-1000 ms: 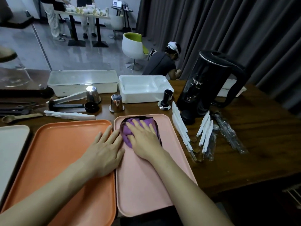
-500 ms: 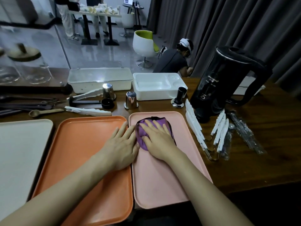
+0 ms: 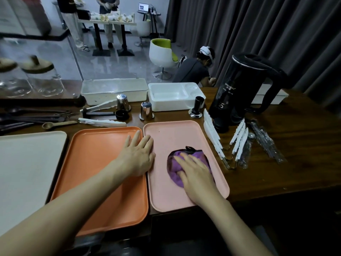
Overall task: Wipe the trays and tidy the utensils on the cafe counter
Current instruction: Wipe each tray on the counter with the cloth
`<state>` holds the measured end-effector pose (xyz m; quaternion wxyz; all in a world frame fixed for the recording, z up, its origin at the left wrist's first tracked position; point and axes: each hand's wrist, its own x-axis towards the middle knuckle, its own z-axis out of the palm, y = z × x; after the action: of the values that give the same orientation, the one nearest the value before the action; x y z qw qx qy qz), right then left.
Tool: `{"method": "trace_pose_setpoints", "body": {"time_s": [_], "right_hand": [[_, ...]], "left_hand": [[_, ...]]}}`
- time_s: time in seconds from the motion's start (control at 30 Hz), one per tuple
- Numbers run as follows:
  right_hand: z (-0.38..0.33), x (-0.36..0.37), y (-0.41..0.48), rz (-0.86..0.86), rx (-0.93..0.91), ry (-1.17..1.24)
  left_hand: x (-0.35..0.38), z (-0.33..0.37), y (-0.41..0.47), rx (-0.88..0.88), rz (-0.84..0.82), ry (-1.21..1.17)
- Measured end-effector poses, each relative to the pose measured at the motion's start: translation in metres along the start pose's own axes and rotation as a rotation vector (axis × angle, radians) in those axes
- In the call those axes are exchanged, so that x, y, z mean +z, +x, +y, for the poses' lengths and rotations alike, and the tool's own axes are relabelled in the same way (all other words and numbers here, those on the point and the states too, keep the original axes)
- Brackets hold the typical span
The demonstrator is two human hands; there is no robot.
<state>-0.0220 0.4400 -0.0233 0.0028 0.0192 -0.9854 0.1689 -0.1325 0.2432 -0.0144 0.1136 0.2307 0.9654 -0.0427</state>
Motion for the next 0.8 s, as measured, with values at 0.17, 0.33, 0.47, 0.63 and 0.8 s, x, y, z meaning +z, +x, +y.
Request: {"method": "trace_pose_setpoints", "body": {"time_s": [0.17, 0.33, 0.47, 0.63, 0.8], "right_hand": [[0.010, -0.027, -0.039, -0.117, -0.069, 0.213], [0.036, -0.059, -0.051, 0.032, -0.020, 0.248], [0.045, -0.068, -0.040, -0.147, -0.086, 0.030], [0.049, -0.066, -0.031, -0.238, -0.088, -0.053], [0.051, -0.063, -0.036, -0.081, -0.107, -0.024]], "left_hand": [[-0.004, 0.003, 0.002, -0.024, 0.014, 0.027], [-0.006, 0.030, -0.035, 0.269, 0.418, -0.258], [-0.013, 0.057, -0.066, 0.324, 0.188, -0.378], [-0.001, 0.064, -0.065, 0.275, 0.178, -0.266], [-0.007, 0.092, -0.060, 0.227, 0.415, -0.292]]}}
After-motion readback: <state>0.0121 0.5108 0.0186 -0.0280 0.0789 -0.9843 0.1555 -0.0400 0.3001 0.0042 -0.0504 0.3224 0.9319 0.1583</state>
